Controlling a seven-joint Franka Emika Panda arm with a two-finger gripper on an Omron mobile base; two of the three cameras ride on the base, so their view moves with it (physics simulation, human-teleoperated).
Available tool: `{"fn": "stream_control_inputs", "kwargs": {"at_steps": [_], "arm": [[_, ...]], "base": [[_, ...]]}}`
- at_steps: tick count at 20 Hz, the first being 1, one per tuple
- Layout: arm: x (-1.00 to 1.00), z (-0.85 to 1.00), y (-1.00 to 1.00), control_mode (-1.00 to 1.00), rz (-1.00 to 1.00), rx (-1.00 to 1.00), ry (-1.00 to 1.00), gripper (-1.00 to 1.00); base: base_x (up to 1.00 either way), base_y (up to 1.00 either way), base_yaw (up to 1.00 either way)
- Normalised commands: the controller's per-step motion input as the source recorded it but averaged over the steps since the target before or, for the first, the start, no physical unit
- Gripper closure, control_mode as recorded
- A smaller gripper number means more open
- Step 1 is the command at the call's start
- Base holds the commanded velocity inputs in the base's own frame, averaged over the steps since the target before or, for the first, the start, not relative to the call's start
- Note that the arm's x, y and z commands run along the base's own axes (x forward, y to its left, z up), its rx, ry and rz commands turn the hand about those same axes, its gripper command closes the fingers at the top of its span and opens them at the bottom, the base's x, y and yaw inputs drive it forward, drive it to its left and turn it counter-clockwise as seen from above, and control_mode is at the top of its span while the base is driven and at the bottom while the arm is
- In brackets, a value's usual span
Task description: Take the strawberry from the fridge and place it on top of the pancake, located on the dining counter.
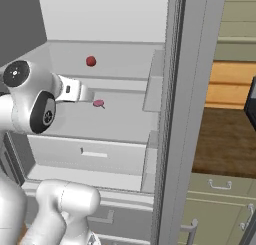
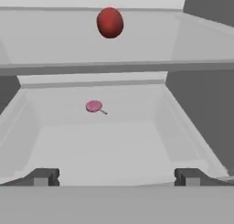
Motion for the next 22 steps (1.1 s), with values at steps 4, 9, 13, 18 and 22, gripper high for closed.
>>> {"fn": "stream_control_inputs", "kwargs": {"at_steps": [4,9,13,18,22], "arm": [[0.52,0.70,-0.02,-1.00,-0.01,0.02,0.00,-1.00],[0.74,0.11,-0.01,-1.00,-0.01,0.08,0.07,-1.00],[0.99,0.00,-0.01,-1.00,0.00,0.05,0.00,-1.00],[0.87,0.08,0.00,-1.00,0.00,0.00,0.01,-1.00],[0.88,0.01,0.00,-1.00,0.00,0.00,0.07,-1.00]], "base": [[0.00,0.00,0.00],[0.00,0.00,0.00],[0.00,0.00,0.00],[0.00,0.00,0.00],[0.00,0.00,0.00]]}}
